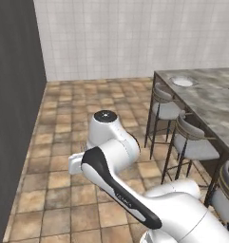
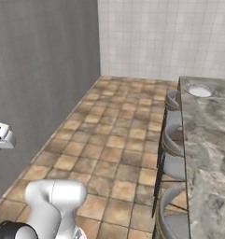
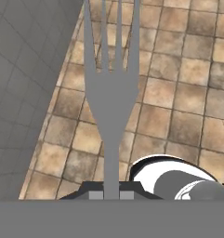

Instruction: Take the fork and place it on the left side of the plate. Then take the spoon and place it on the right side of the plate. Make sure they're directly next to the plate.

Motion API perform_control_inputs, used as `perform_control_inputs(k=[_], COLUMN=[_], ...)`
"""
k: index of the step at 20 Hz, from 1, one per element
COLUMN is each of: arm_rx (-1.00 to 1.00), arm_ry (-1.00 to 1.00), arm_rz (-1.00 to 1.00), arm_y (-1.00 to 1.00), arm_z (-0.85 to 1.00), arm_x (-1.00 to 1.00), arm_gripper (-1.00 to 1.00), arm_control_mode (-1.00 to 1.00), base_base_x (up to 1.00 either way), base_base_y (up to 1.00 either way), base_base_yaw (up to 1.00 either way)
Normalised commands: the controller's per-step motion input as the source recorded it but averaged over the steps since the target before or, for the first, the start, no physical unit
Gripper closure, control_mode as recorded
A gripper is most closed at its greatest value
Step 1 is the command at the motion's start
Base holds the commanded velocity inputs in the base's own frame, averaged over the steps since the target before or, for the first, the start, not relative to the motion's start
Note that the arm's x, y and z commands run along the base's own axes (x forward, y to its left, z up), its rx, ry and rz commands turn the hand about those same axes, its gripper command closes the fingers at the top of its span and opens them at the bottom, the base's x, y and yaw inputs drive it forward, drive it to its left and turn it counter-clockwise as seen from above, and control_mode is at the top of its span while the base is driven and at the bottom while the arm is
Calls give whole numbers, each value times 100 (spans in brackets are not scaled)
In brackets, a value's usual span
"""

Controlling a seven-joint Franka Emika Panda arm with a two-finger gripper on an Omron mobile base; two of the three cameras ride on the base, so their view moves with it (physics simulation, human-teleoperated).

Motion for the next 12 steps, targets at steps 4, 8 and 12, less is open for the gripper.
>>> perform_control_inputs(k=[4,8,12], arm_rx=[0,0,0], arm_ry=[0,0,0], arm_rz=[0,0,0], arm_y=[0,0,0], arm_z=[0,0,0], arm_x=[0,0,0], arm_gripper=[100,100,100], arm_control_mode=[100,100,100], base_base_x=[87,84,81], base_base_y=[2,3,4], base_base_yaw=[-13,-16,-20])
